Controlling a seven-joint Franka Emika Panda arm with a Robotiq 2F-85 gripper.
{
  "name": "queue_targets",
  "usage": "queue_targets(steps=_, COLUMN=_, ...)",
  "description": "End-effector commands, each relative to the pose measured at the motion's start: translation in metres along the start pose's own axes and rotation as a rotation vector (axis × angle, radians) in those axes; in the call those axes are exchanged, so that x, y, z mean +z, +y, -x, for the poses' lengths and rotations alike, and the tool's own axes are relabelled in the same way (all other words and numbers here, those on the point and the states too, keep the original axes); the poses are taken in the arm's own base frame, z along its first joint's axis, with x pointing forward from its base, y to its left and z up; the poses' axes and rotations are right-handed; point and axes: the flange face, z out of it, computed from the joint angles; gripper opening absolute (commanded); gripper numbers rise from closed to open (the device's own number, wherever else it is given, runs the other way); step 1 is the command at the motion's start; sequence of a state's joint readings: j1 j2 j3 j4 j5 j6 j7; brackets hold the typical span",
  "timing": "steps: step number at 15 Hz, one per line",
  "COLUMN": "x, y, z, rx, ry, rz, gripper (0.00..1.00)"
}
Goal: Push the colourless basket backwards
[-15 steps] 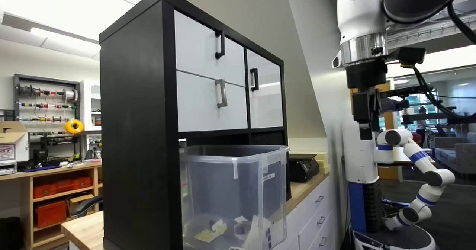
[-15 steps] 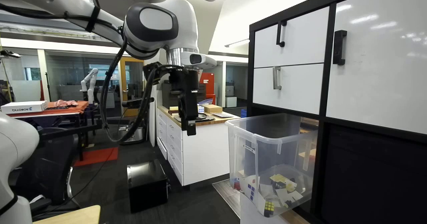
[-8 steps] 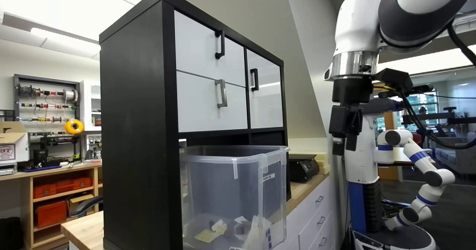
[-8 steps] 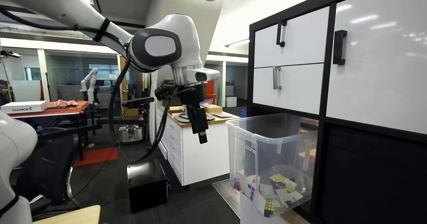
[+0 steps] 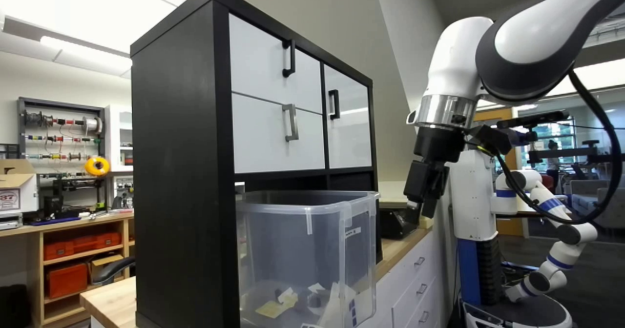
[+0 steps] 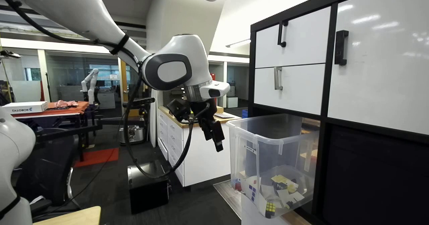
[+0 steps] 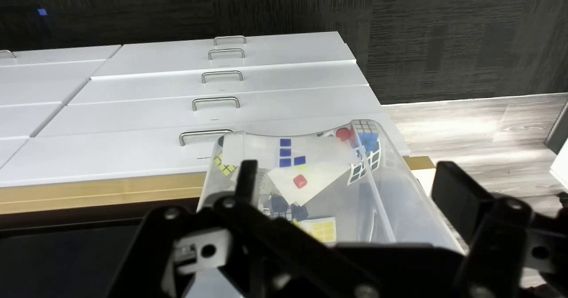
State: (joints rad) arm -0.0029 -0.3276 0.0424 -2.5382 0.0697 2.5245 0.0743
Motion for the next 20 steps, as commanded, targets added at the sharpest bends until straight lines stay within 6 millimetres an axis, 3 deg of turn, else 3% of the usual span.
queue_targets(steps=1, x=0.022, y=0.004, z=-0.011, rx=-0.024, ry=-0.003, rz=-0.031, gripper=1.00)
queue_targets(steps=8, x=0.059, y=0.012, z=-0.042, rx=-0.033, ry=-0.018, rz=-0.072, gripper=1.00)
queue_targets(steps=20, x=0.086, y=0.013, z=-0.099, rx=-0.130, ry=0.076, rz=-0.154, gripper=1.00)
